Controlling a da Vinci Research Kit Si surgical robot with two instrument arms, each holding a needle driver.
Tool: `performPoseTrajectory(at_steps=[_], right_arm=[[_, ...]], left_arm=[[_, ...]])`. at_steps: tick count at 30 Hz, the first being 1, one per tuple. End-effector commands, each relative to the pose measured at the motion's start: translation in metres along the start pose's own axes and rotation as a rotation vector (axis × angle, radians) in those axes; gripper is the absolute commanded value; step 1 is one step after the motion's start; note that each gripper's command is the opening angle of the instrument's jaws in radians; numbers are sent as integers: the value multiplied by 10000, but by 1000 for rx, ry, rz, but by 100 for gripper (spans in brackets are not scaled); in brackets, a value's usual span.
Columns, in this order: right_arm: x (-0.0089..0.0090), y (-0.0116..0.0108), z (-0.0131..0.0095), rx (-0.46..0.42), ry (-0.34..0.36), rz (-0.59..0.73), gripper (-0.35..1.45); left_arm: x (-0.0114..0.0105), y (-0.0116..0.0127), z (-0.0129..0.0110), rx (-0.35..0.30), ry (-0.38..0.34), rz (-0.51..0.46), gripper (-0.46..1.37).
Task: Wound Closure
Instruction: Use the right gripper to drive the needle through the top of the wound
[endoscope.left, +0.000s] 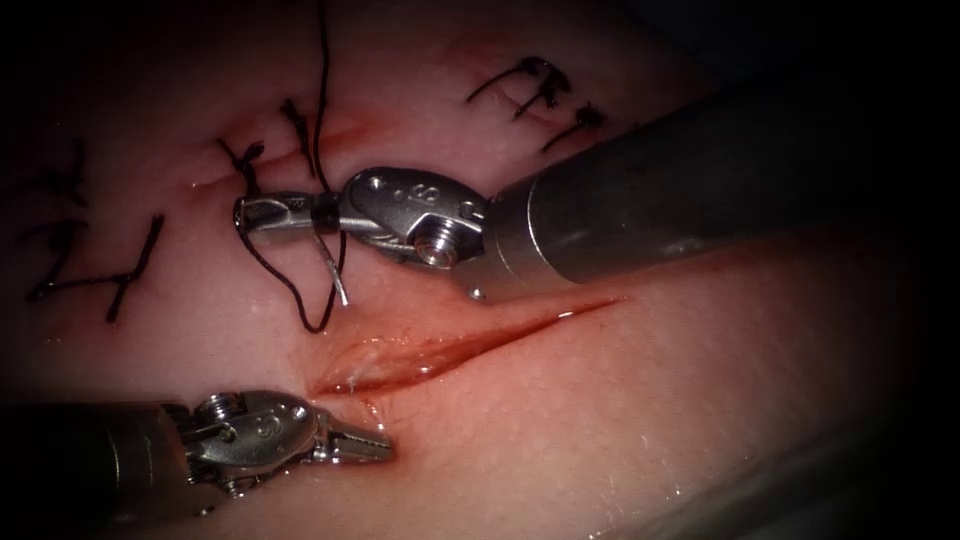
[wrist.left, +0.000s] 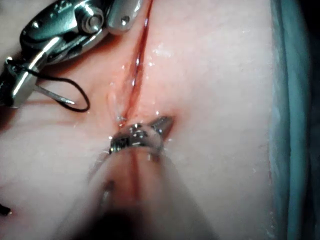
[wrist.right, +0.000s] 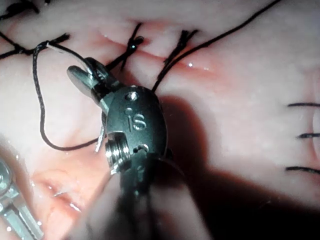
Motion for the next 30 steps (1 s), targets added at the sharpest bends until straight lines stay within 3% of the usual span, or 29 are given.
performPoseTrajectory(at_steps=[1,8,12,19,25,30], right_arm=[[-1,-1,3,-1,29,50,-35],[-1,2,6,-43,52,101,-35],[-8,-6,3,-74,29,265,-35],[-32,-38,6,-59,-46,518,-35],[-45,-70,4,-47,-68,699,-35],[-61,-88,-2,-47,-96,776,-35]], left_arm=[[6,-1,21,0,0,0,-5],[6,-1,21,0,0,6,-5],[6,-1,21,0,0,6,-4],[5,-2,21,0,0,7,-2],[6,-2,21,0,0,8,-1],[6,-2,21,2,1,7,-1]])
